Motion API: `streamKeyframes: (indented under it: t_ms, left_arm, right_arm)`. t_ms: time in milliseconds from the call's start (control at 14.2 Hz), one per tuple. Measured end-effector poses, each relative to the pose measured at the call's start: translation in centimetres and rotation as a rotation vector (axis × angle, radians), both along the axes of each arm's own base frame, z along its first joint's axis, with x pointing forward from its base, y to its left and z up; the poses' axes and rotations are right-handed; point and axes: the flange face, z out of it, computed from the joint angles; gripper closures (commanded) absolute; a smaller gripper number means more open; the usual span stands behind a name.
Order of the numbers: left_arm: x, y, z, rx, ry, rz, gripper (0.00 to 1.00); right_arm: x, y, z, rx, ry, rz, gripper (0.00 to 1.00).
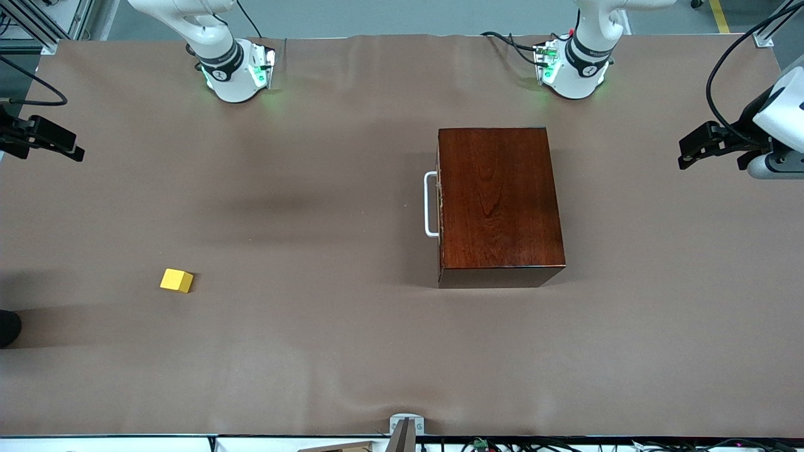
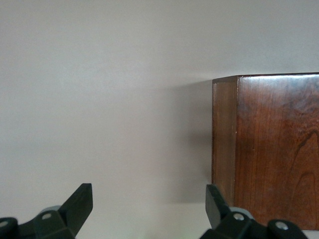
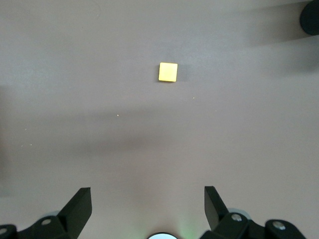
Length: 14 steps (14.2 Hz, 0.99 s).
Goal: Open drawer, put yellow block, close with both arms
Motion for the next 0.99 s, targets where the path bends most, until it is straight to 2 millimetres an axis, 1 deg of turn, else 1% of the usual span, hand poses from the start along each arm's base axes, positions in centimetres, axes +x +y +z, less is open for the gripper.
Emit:
streamKeyframes:
  t_ms: [634,846,987]
  left_arm:
    - [0.1,-0.2,0.1,-0.001,-0.011,-0.003,0.0]
    - [0.2,-0.7,0.1,-0.001,-0.018,-0.012,0.0]
    - [0.2,-1.5,0.0,-0.009,-0.019,-0.025,0.0]
  right_arm:
    - [0.0,0.0,0.0,0.0,0.002,0.0,0.0]
    - [0.0,0.0,0.0,0.0,0.002,0.0,0.0]
    - [0.0,0.0,0.0,0.0,0.002,0.0,0.0]
